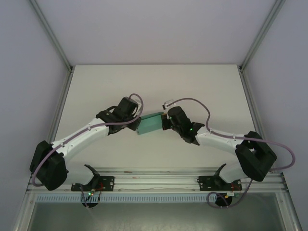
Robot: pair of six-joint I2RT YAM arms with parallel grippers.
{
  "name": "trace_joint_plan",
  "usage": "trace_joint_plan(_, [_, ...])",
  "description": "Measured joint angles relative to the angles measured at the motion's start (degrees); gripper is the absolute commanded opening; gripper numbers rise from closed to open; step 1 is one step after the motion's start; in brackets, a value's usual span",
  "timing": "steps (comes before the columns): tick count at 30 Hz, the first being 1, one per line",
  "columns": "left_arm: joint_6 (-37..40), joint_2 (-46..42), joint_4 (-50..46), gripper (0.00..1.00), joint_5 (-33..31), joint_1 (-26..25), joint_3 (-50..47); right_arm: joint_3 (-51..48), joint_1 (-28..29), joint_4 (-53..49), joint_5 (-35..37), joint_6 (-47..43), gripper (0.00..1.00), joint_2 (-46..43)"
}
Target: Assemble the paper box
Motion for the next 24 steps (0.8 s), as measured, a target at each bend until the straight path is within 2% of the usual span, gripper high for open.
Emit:
trace_joint_plan(6, [-2.62, -0.02, -2.4, 0.3, -1.77, -0.04, 0.0, 1.01, 0.0, -1.95, 0.0, 0.57, 0.0, 0.02])
trace_joint_plan(8, [-3.61, -0.02, -2.8, 0.24, -2.23, -0.04, 0.0, 1.36, 0.0, -2.62, -0.02, 0.59, 0.0, 0.07])
trace_joint_plan(10, [-4.44, -0.04, -2.91, 0.04, -2.25, -0.04, 0.0, 1.53, 0.0, -3.02, -0.04, 0.61, 0.0, 0.07])
trace_joint_plan(11, [-4.72, -0.04, -2.89, 0.0, -2.14, -0.04, 0.0, 1.6, 0.02, -3.15, -0.11, 0.74, 0.0, 0.07])
trace_joint_plan(16, [-8.0, 0.17, -2.8, 0.0, -1.84, -0.42, 0.02, 3.28, 0.61, -5.66, 0.68, 2.14, 0.0, 0.57])
trace_joint_plan(24, [-23.67, 0.59, 0.35, 0.0, -0.74, -0.42, -1.03, 7.04, 4.35, -12.41, 8.57, 14.6, 0.0, 1.88])
